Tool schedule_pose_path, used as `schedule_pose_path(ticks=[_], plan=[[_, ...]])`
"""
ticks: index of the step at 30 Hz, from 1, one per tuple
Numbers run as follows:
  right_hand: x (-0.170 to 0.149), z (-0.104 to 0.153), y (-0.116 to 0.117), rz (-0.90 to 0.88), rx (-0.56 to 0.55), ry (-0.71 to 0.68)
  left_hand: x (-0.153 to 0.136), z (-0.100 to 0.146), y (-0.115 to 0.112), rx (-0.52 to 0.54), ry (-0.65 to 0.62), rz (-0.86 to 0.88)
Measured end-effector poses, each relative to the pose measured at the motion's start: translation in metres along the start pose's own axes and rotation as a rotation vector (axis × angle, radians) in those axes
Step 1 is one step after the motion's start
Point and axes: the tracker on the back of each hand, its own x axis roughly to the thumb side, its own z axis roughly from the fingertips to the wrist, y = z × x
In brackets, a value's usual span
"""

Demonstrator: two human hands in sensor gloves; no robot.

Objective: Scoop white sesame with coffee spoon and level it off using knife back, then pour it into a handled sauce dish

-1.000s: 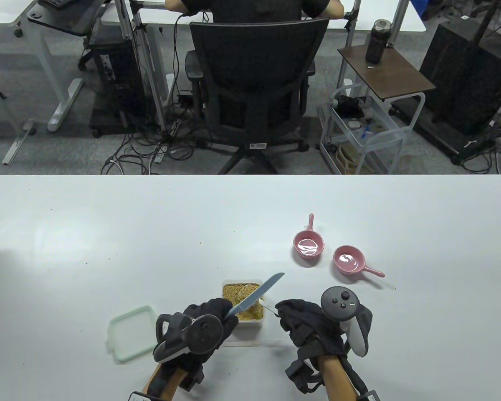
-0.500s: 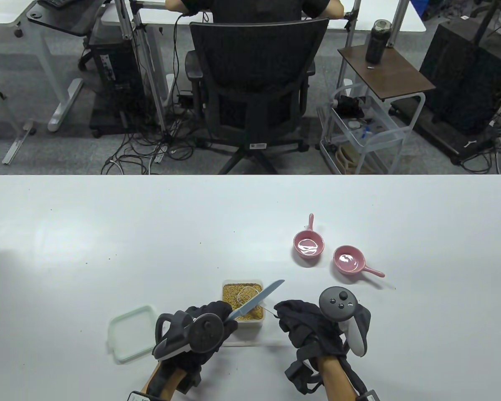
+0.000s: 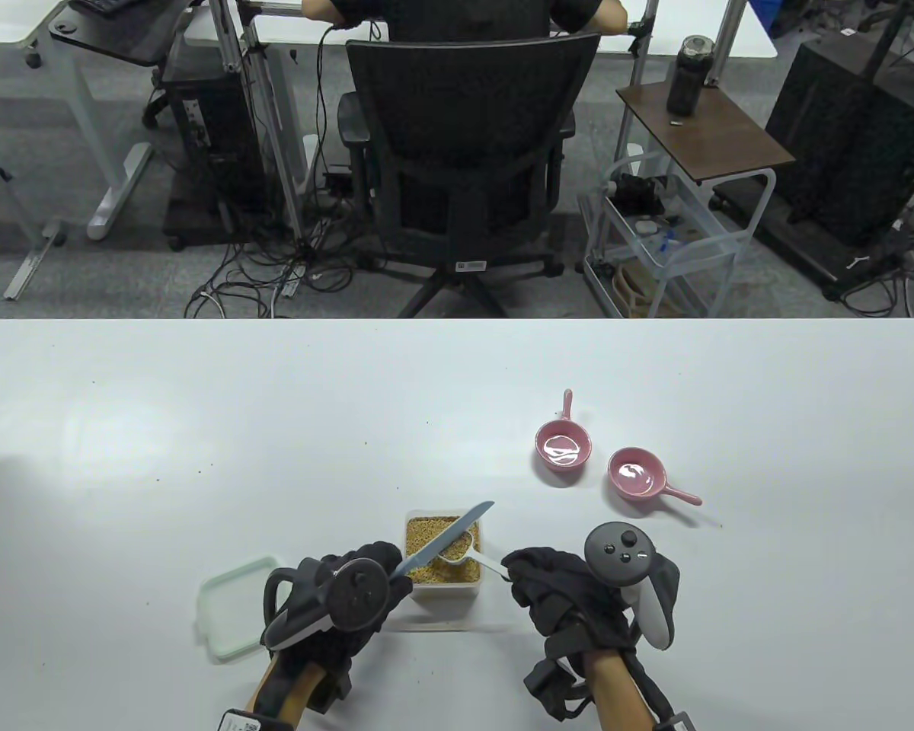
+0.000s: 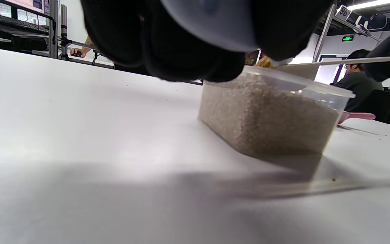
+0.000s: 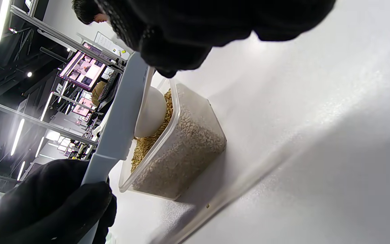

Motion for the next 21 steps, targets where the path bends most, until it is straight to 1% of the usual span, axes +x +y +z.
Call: schedule_pose_path(ticks=[10,13,16,21], plan=[[0.000,0.001,-0.002,0.018,0.006,-0.008,-0.007,0.000,0.000,-0.010,0.026,-0.008],[0.000,0.001,-0.002,0.040,-0.005,-0.011,-0.011,0.000,0.000,-0.015,0.034,0.020],[0.000,0.002,-0.001,0.044,-0.002,-0.012,-0.015,0.001,0.003,-0.002,0.045,0.024],[0.000,0.003,-0.004,0.033,-0.010,-0.018,-0.019,0.005,0.008,0.058,0.078,0.040]])
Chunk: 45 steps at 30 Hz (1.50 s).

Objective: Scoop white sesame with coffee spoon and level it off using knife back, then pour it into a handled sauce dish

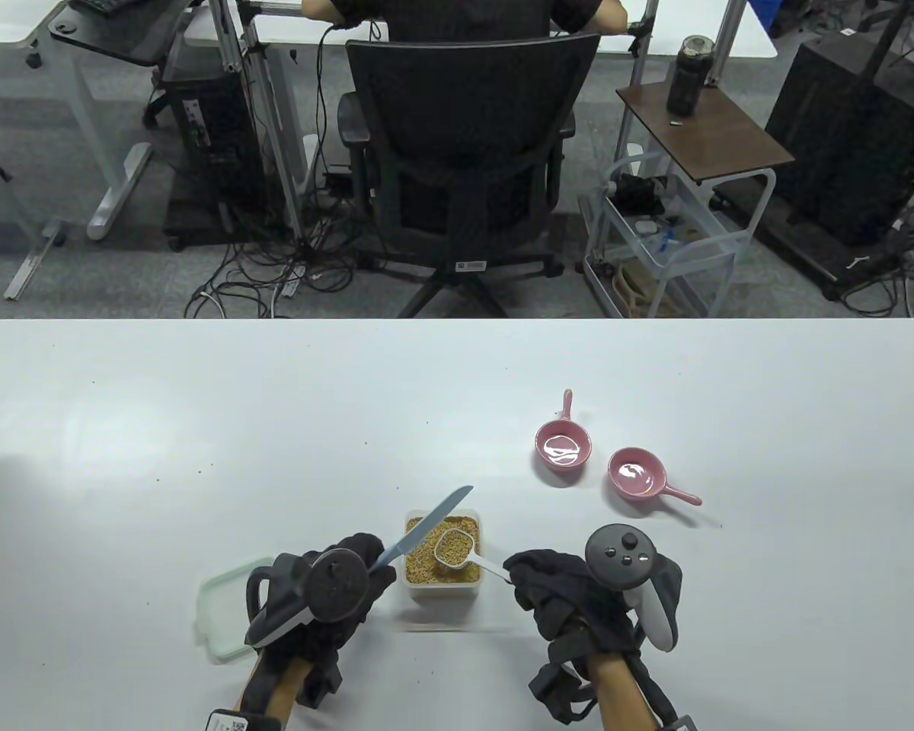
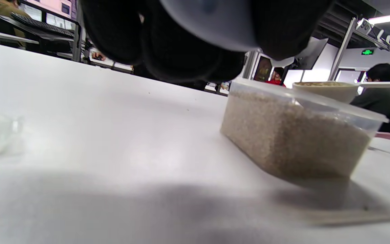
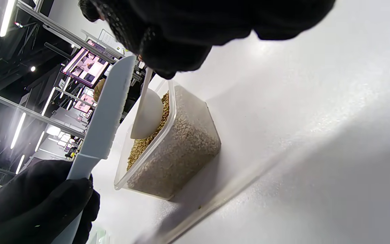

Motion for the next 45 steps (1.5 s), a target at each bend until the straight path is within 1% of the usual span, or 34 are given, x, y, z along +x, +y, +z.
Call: schedule_pose_path(ticks=[2,3,4,5,10,11,13,14,15,18,22,25,27,29,30,33,37,45], plan=[[-0.001,0.000,-0.001,-0.003,-0.004,0.002,0.000,0.000,-0.001,0.021,0.022,-0.051],[-0.001,0.000,-0.001,-0.005,-0.005,0.004,-0.001,-0.002,-0.003,-0.001,0.034,-0.076],[-0.001,0.000,-0.001,-0.008,-0.004,0.006,-0.001,-0.004,-0.007,-0.079,0.059,-0.122],[-0.002,0.000,-0.001,-0.009,-0.002,0.007,-0.003,-0.004,-0.007,-0.096,0.054,-0.120],[-0.001,0.001,-0.002,-0.019,-0.008,0.005,-0.007,-0.002,-0.003,-0.011,0.055,-0.016],[-0.001,0.001,-0.002,-0.019,-0.008,0.005,-0.007,-0.003,-0.004,-0.027,0.059,-0.017],[-0.001,0.001,-0.001,-0.017,-0.006,0.006,-0.006,-0.006,-0.012,-0.136,0.066,-0.064],[-0.001,0.001,-0.001,-0.016,-0.005,0.007,-0.007,-0.007,-0.014,-0.154,0.065,-0.089],[-0.001,0.001,-0.001,-0.015,-0.005,0.009,-0.008,-0.007,-0.014,-0.135,0.075,-0.068],[-0.001,0.002,-0.002,-0.018,-0.008,0.007,-0.012,-0.005,-0.008,-0.134,0.148,0.003],[-0.001,0.003,-0.001,-0.008,-0.013,0.008,-0.019,-0.006,-0.012,-0.203,0.300,-0.016],[-0.001,0.002,0.001,0.006,-0.009,0.011,-0.021,-0.009,-0.018,-0.239,0.366,-0.111],[0.000,0.002,0.001,0.005,-0.010,0.007,-0.021,-0.011,-0.022,-0.266,0.384,-0.197],[0.000,0.002,0.002,0.009,-0.013,0.003,-0.016,-0.011,-0.025,-0.208,0.388,-0.261],[0.000,0.002,0.002,0.014,-0.013,0.004,-0.013,-0.011,-0.025,-0.203,0.392,-0.279],[0.000,0.003,0.002,0.016,-0.014,0.005,-0.007,-0.014,-0.027,-0.219,0.394,-0.344],[0.000,0.003,0.002,0.012,-0.016,0.001,-0.007,-0.016,-0.030,-0.240,0.408,-0.403],[0.001,0.003,0.003,0.017,-0.010,-0.003,-0.005,-0.019,-0.034,-0.213,0.418,-0.506]])
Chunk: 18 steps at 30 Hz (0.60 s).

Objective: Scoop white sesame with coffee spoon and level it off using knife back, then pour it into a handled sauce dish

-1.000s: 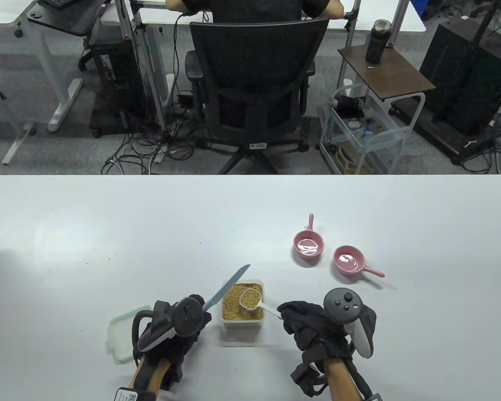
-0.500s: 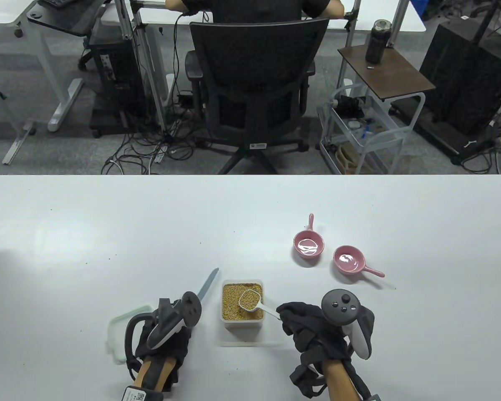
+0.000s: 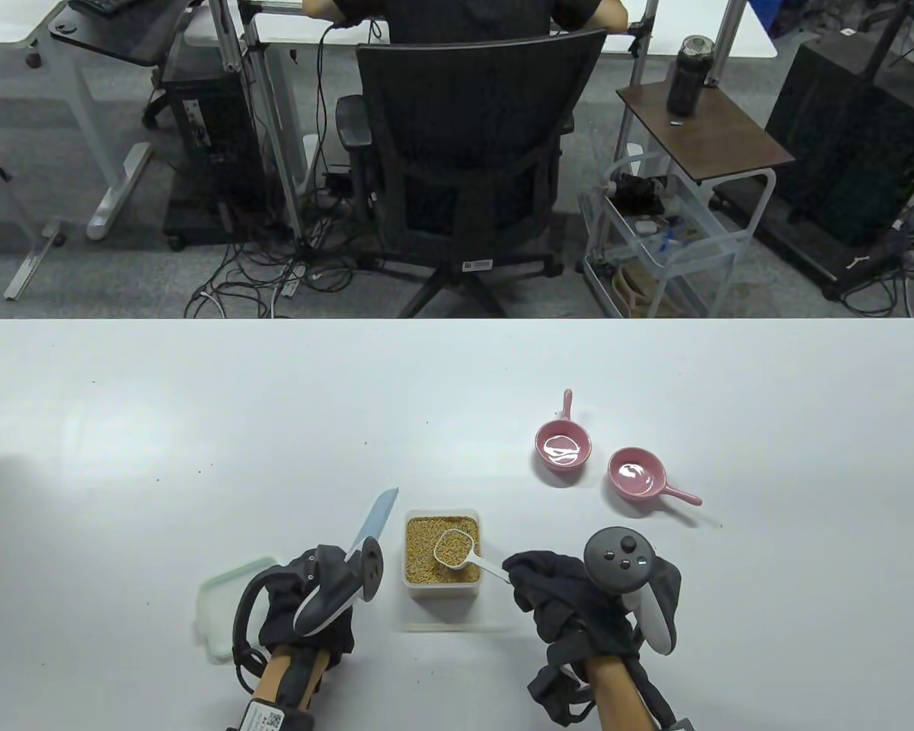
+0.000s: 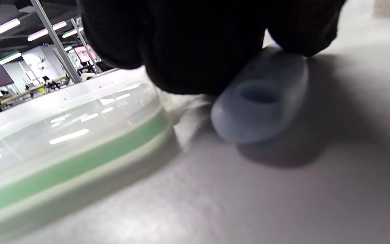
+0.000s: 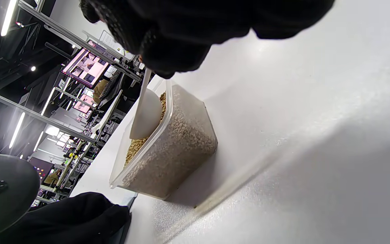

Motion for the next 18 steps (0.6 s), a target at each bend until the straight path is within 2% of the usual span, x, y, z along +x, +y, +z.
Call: schedule_pose_path(ticks=[5,11,16,18], plan=[[0.000,0.000,0.000,-0.005,-0.001,0.001,0.000,0.002,0.002,0.005,-0.006,-0.003],[0.000,0.000,-0.001,-0.019,-0.010,-0.003,-0.017,0.017,0.025,0.154,-0.005,0.105],[-0.001,0.000,-0.001,-0.020,-0.020,0.007,-0.030,0.024,0.028,0.296,-0.034,0.182],[-0.001,0.001,-0.002,-0.025,-0.022,0.007,-0.031,0.021,0.024,0.254,-0.083,0.159]])
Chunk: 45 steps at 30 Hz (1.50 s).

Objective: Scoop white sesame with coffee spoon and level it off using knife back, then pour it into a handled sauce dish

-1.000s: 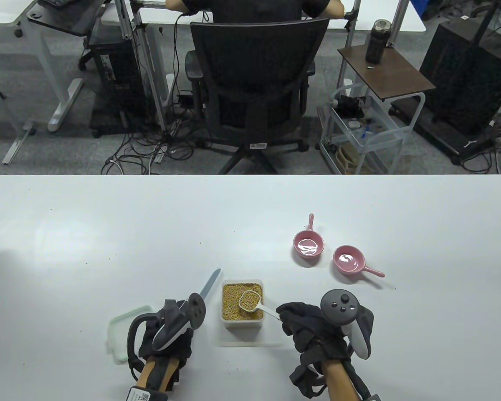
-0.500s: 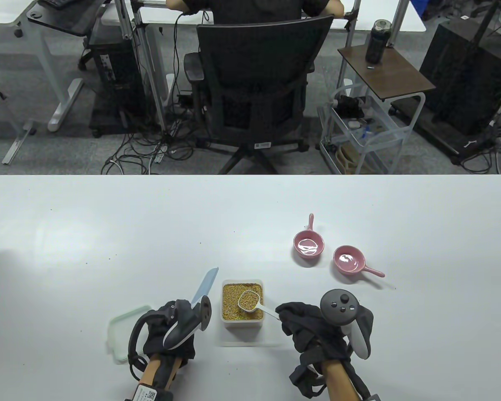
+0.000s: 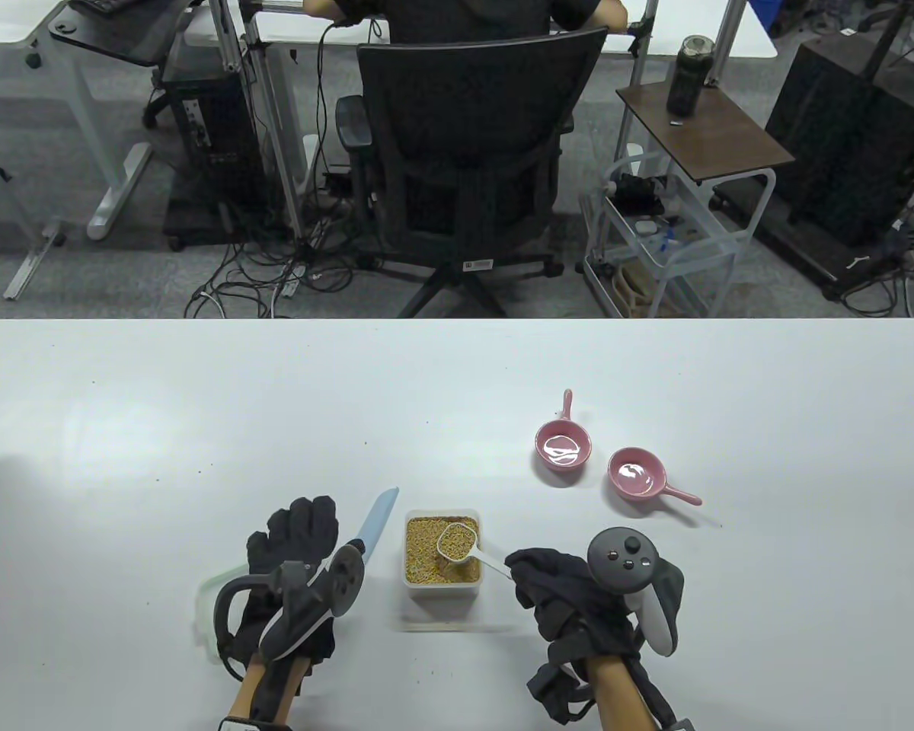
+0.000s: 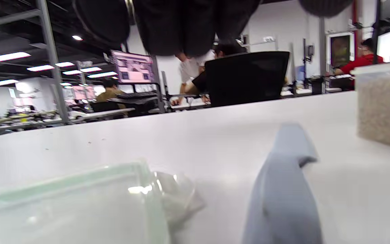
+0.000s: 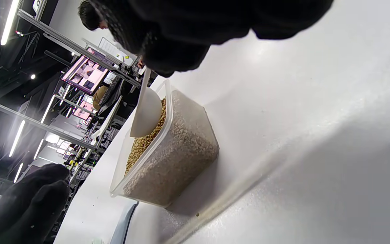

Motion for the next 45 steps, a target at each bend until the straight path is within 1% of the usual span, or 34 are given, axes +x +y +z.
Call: schedule_pose_path(ticks=[2,4,8,10,13,16,19,21,24,26,27,30,33,37,41,45], plan=[[0.000,0.000,0.000,-0.008,0.001,0.001,0.000,-0.001,-0.006,-0.047,-0.005,-0.052],[-0.001,0.000,-0.001,-0.014,0.001,0.003,0.001,-0.003,-0.012,-0.070,-0.043,-0.073],[-0.002,0.000,-0.003,-0.030,-0.010,0.014,0.002,-0.005,-0.019,-0.145,-0.090,-0.025],[-0.003,0.000,-0.006,-0.052,-0.006,0.015,0.003,-0.005,-0.018,-0.145,-0.103,-0.016],[-0.003,0.000,-0.011,-0.107,-0.013,0.020,0.002,-0.004,-0.017,-0.118,-0.117,-0.006],[-0.004,0.000,-0.021,-0.145,-0.054,0.041,0.001,-0.004,-0.015,-0.094,-0.121,0.005],[-0.008,-0.001,-0.038,-0.177,-0.106,0.065,0.000,-0.006,-0.019,-0.111,-0.119,0.003],[-0.015,-0.002,-0.056,-0.211,-0.173,0.095,0.000,-0.007,-0.022,-0.128,-0.120,0.001],[-0.028,-0.003,-0.080,-0.242,-0.266,0.160,-0.002,-0.009,-0.023,-0.129,-0.118,0.008],[-0.036,-0.004,-0.093,-0.254,-0.310,0.199,-0.002,-0.009,-0.022,-0.121,-0.115,0.014],[-0.042,-0.005,-0.101,-0.249,-0.351,0.224,-0.003,-0.009,-0.022,-0.120,-0.113,0.014],[-0.054,-0.009,-0.113,-0.233,-0.419,0.294,-0.002,-0.009,-0.022,-0.122,-0.111,0.008],[-0.064,-0.014,-0.119,-0.176,-0.450,0.365,-0.001,-0.010,-0.024,-0.133,-0.120,0.009],[-0.064,-0.021,-0.116,-0.011,-0.494,0.427,0.001,-0.011,-0.027,-0.142,-0.129,0.008],[-0.057,-0.028,-0.109,0.150,-0.530,0.443,0.002,-0.012,-0.027,-0.151,-0.128,0.002],[-0.047,-0.031,-0.100,0.297,-0.556,0.431,0.001,-0.012,-0.026,-0.152,-0.125,0.007]])
